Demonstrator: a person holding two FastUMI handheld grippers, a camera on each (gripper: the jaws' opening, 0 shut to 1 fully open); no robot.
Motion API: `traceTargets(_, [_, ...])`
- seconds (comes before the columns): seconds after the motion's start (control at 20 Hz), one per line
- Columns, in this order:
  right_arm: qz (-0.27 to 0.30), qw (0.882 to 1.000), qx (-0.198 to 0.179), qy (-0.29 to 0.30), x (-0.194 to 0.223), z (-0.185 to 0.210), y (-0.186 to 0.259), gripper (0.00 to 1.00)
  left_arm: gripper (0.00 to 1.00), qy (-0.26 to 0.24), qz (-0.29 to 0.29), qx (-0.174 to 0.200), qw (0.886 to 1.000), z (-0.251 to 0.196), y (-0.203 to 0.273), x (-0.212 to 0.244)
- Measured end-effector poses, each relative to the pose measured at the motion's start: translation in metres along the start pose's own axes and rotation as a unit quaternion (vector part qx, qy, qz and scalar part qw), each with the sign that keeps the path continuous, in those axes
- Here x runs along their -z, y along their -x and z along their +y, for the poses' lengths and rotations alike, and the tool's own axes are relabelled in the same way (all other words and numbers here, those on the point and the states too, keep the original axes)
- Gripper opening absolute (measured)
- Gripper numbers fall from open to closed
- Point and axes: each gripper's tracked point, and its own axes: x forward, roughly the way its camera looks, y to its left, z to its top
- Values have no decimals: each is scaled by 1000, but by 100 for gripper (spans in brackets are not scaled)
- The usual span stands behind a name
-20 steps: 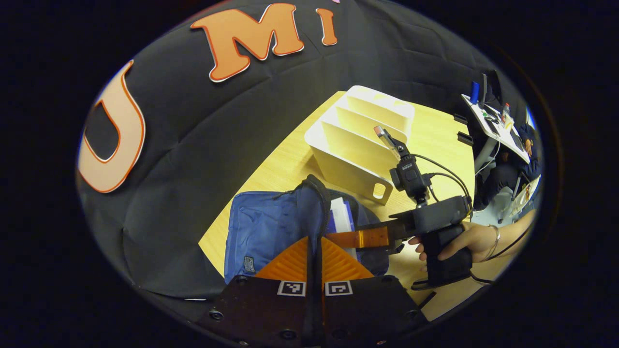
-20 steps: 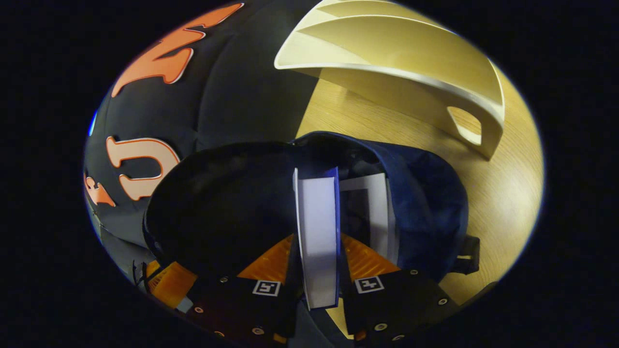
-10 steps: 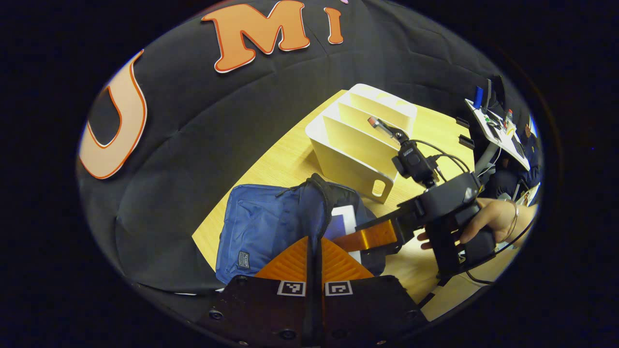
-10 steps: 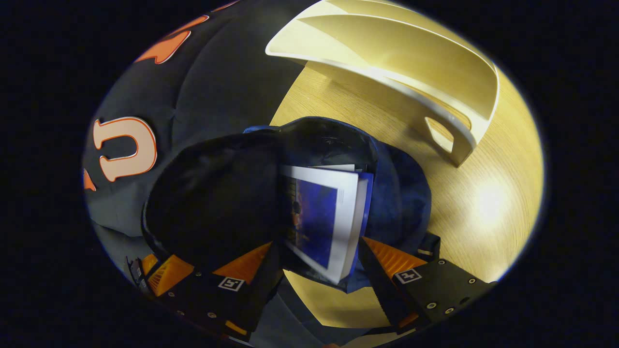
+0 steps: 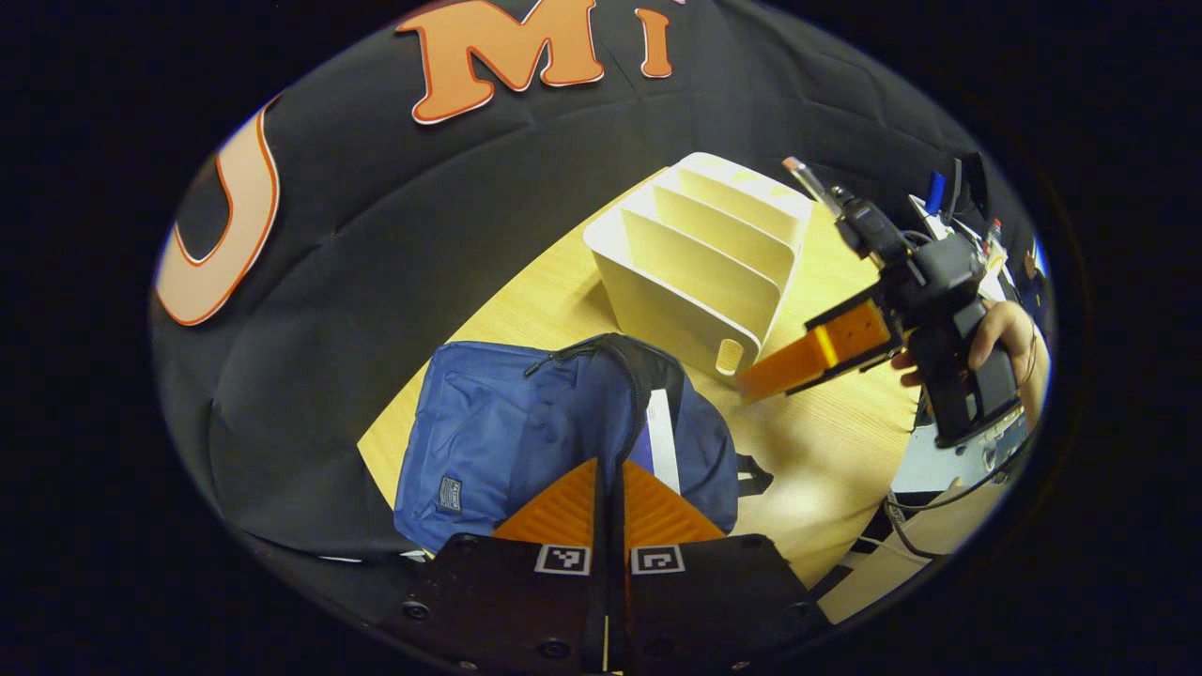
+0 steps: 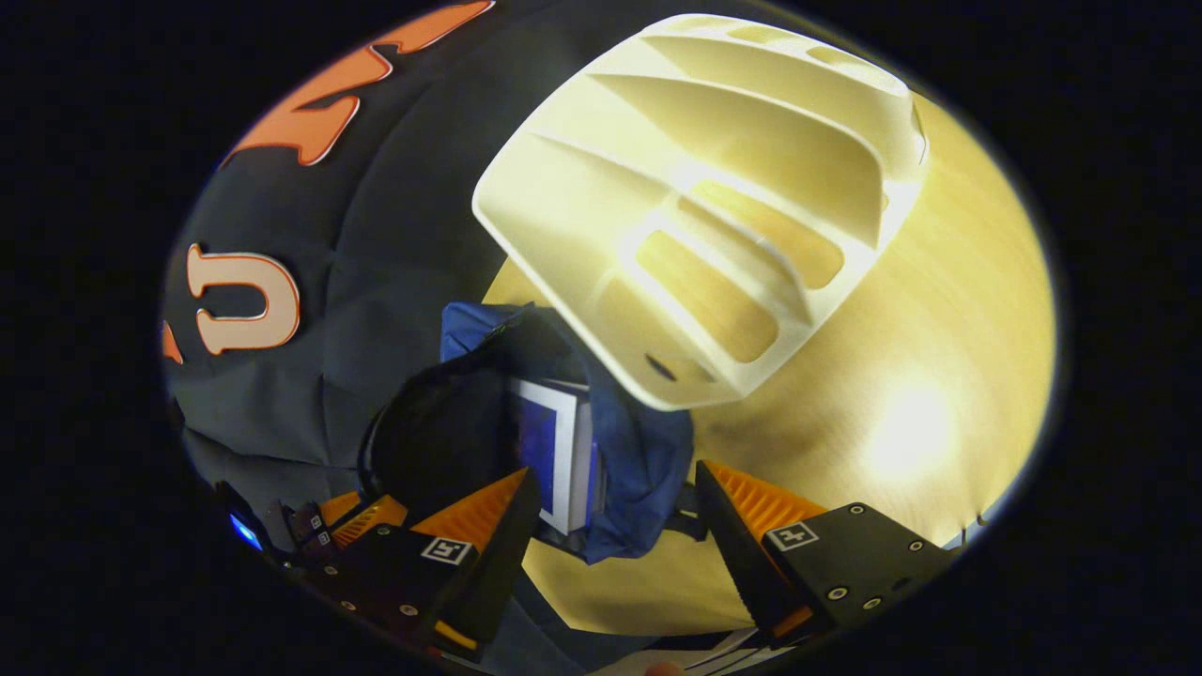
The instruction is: Open the schoolbag, grab two books from the bookshelf and put them into the schoolbag.
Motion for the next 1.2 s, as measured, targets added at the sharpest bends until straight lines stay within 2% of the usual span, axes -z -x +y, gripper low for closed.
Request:
traceTargets(0.15, [-1,1000,9,-2,-16,-26,19,98,4,26,14,2,1000,-16,-7,7])
traceTargets(0.25, [10,1000,19,11,-19,-45,29,98,9,59,23,11,998,-32,-14,12])
traceTargets(0.3, [18,999,23,23,-20,-56,34,97,17,76,29,14,997,-42,-19,14])
traceTargets(0.35, [31,998,30,36,-18,-66,40,97,35,94,34,12,995,-50,-23,18])
traceTargets(0.5, [66,995,41,69,-16,-97,63,98,44,144,43,3,989,-78,-30,15])
traceTargets(0.55, [73,993,44,81,-21,-106,70,98,53,160,42,-1,986,-89,-34,11])
traceTargets(0.7, [76,987,51,128,-45,-125,94,98,91,211,24,-9,977,-127,-33,-5])
traceTargets(0.95, [56,978,42,194,-86,-135,137,98,97,267,-44,-48,962,-162,-25,-62])
traceTargets(1.1, [10,974,31,225,-115,-122,164,98,97,293,-77,-78,950,-160,-18,-89])
traceTargets(1.2, [-37,965,29,260,-140,-110,183,97,97,299,-114,-106,942,-147,-13,-106])
